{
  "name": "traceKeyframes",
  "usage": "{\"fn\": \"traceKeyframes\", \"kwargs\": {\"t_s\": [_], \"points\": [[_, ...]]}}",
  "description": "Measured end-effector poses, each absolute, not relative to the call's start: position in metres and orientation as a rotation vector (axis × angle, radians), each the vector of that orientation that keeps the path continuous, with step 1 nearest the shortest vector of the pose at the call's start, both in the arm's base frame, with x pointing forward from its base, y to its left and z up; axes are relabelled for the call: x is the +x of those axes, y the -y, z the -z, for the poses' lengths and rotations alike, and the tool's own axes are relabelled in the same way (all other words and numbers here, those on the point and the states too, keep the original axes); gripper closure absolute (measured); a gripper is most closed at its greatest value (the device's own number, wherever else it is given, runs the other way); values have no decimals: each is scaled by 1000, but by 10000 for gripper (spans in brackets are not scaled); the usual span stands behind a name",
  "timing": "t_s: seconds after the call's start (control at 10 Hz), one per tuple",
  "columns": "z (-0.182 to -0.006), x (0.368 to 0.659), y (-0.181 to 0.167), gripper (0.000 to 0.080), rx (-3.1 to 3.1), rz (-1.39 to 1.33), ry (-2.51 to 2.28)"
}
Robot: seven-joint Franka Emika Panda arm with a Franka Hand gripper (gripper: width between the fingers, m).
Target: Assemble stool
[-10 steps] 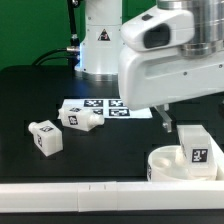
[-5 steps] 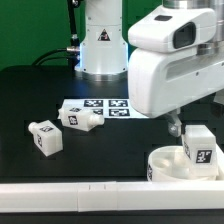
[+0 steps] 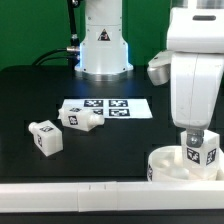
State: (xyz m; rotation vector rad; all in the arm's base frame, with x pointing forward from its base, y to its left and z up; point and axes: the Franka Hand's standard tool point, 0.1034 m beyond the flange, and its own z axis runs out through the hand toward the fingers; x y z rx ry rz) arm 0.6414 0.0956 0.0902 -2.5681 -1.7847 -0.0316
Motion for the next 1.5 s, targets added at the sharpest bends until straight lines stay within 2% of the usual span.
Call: {"fn": "traceKeyframes", "kwargs": {"t_s": [0.3, 0.6, 0.8, 1.1, 1.2, 1.3, 1.4, 1.5], "points": [[-90, 648, -109, 151, -2234, 16, 2308], [-88, 648, -114, 151, -2007, -24, 2538], [-78, 643, -108, 151, -2008, -43, 2523], [-74, 643, -99, 151, -2042, -69, 2479], [-74, 642, -99, 248, -2071, -69, 2455], [-74, 642, -99, 414, -2072, -69, 2454], [-73, 642, -98, 414, -2158, -65, 2379], [-73, 642, -98, 466, -2223, -65, 2319]]}}
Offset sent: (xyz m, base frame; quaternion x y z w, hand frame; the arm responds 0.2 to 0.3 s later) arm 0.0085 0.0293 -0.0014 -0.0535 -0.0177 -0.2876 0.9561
